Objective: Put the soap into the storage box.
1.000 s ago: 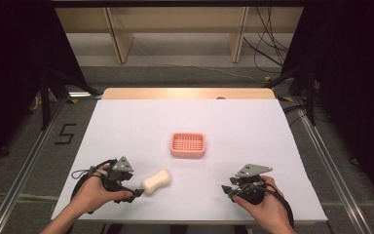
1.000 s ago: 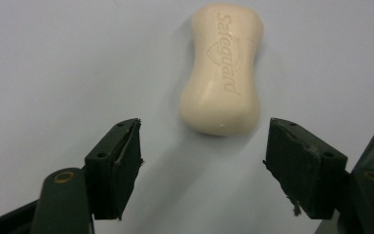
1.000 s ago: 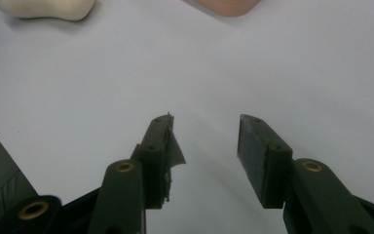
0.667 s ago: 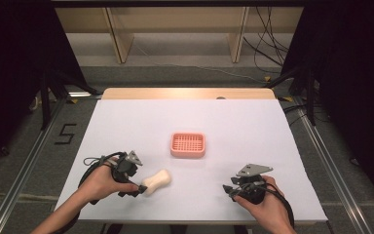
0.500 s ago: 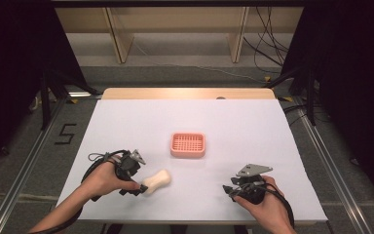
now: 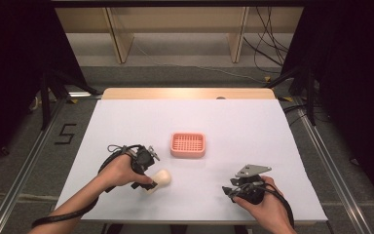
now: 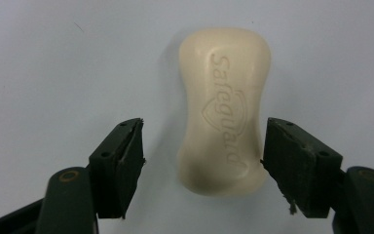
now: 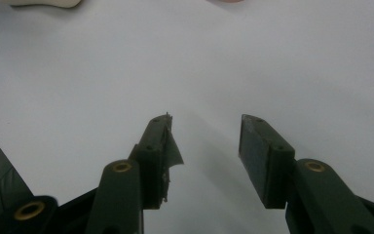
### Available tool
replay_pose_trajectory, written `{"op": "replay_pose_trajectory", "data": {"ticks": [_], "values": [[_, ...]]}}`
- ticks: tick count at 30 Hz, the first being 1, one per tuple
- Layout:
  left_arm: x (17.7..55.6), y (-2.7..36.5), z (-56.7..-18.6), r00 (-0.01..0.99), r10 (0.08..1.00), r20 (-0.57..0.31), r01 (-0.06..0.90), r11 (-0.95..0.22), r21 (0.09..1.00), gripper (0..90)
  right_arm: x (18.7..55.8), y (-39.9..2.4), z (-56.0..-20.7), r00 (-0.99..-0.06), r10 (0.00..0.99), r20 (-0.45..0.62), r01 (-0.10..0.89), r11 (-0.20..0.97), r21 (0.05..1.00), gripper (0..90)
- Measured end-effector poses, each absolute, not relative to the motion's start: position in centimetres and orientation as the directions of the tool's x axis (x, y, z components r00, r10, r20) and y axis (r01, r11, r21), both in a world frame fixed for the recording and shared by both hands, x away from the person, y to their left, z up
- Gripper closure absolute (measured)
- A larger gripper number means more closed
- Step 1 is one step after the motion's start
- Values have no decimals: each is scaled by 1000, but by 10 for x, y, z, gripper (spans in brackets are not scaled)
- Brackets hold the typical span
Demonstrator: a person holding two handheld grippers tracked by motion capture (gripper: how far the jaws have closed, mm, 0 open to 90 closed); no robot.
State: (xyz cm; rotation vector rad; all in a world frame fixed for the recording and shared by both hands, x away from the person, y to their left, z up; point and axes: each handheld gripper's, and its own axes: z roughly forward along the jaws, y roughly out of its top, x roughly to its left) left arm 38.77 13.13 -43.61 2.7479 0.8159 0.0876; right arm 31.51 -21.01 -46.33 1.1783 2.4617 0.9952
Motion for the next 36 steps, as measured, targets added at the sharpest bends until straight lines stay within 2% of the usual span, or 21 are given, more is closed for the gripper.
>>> {"op": "replay_pose_trajectory", "data": {"ticks": [11,21,24,36], "values": [[396,113,-440,860,509,-33,505,-839,200,316,314,-209,-462,-647,757,91,616,449,647,557],[402,105,-448,850,523,-61,526,-839,136,343,315,-209,-465,-665,742,85,601,465,650,555],[402,102,-451,845,531,-62,534,-836,129,357,313,-208,-464,-646,756,107,632,451,631,554],[403,96,-457,846,531,-50,533,-840,99,437,313,-209,-466,-658,747,95,620,466,631,550]]}}
